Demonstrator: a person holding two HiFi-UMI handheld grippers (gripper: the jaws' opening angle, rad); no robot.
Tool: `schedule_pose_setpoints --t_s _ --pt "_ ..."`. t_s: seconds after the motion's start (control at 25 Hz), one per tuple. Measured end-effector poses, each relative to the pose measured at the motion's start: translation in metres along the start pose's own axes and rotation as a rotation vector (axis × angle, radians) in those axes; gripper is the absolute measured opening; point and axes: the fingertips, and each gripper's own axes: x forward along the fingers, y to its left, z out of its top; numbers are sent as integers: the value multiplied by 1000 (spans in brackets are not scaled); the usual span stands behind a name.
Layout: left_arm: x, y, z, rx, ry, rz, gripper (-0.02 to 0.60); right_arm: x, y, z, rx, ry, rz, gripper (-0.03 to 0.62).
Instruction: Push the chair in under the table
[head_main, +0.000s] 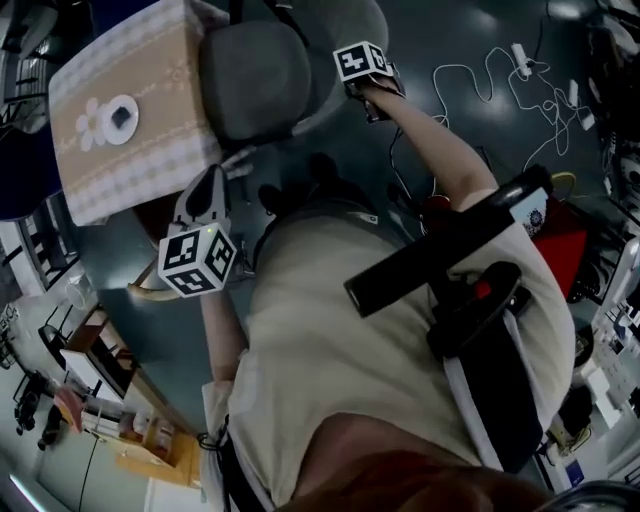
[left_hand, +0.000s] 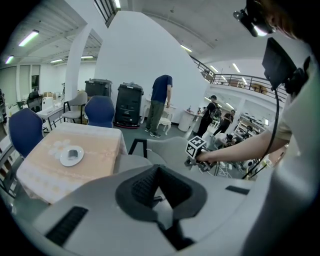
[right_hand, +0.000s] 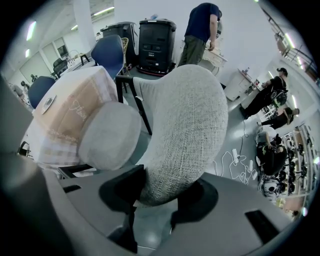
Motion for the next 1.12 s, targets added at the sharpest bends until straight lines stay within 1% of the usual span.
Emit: schedule_pose_setpoints --t_s 0.16,0.36,0.48,0.64,0.8,0.92,1.12 --pt "0 -3 3 21 18 -15 8 -2 4 -1 3 5 3 178" --pt "1 -2 4 15 27 8 8 -1 16 14 -27 -3 25 178" --pt "8 -5 5 15 34 2 8 2 12 16 -30 -6 30 179" --pt "-1 4 -5 8 21 7 8 1 14 5 -14 -11 19 179" --pt "-5 13 -14 -15 -4 42 8 6 26 17 -40 -32 29 179" --pt "0 12 -14 -18 -12 43 8 11 29 19 -20 -37 58 179" --pt "3 10 -10 -17 -12 28 8 7 12 9 6 4 14 179"
